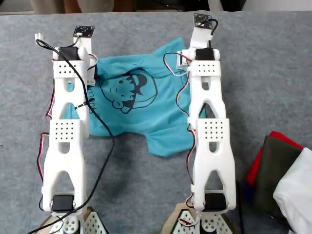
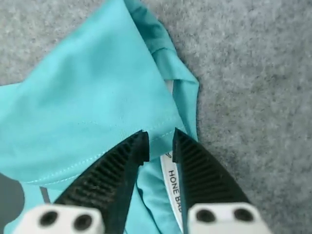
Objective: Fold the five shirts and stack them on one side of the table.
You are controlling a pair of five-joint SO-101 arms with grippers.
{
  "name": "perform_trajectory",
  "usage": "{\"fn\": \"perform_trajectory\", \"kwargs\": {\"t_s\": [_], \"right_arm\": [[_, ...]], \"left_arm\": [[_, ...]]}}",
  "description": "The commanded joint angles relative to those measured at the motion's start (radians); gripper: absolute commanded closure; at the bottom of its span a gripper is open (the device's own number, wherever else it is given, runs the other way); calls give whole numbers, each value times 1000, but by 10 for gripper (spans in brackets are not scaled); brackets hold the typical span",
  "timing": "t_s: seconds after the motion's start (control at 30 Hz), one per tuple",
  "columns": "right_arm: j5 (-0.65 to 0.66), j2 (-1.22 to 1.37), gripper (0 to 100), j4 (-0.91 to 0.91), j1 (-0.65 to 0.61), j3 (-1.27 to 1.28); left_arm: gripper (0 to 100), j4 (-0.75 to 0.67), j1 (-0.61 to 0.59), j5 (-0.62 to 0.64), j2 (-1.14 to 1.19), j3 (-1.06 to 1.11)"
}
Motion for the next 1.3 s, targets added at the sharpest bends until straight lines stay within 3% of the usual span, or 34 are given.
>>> {"fn": "perform_trajectory", "kwargs": {"t_s": [0.0, 0.1, 0.27, 0.67, 0.9, 1.17, 1.27], "right_arm": [[9, -4, 902, 11, 5, -36], [11, -7, 886, 20, 24, -30], [87, -5, 771, 26, 22, -28], [95, 18, 809, -21, 15, -33], [216, 25, 893, -54, -18, -27], [216, 27, 899, -46, -13, -27], [216, 27, 943, -46, -12, -27]], "left_arm": [[982, 11, -3, 3, -16, -8], [982, 11, -3, 3, -18, -8], [982, 11, -3, 3, -21, -8], [982, 11, -3, 3, -21, -8], [982, 11, -3, 3, -21, -8], [982, 11, -29, 3, -24, -8], [982, 11, -29, 3, -24, -8]]}}
